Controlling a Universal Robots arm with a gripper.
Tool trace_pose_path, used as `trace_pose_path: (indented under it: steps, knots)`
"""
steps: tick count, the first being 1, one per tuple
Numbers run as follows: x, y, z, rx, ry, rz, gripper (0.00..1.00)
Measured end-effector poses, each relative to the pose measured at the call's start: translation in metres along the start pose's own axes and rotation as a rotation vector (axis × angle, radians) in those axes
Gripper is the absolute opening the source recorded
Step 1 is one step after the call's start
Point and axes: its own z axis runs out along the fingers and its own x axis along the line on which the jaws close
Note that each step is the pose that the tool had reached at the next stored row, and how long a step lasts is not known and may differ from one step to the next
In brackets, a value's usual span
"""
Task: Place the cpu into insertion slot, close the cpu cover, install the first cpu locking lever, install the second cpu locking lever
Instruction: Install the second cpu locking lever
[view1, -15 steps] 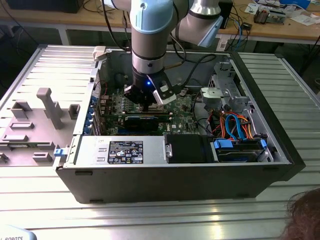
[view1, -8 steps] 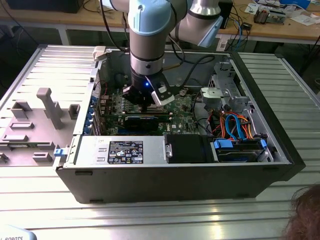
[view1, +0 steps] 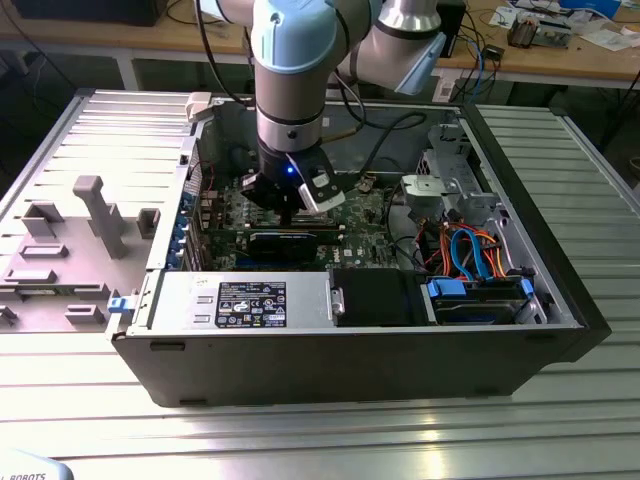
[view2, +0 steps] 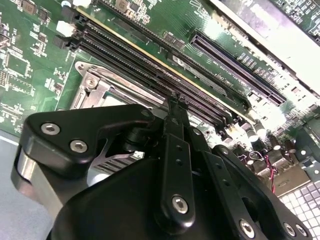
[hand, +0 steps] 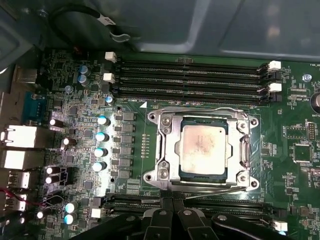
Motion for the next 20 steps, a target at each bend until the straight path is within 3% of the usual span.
trace_pose_path:
  steps: [12, 20]
  knots:
    - [0.011, 0.0009, 0.0054, -0.0028, 0.0, 0.0, 0.11]
    - [0.0166, 0.0025, 0.0089, -0.0113, 0.0004, -0.007, 0.11]
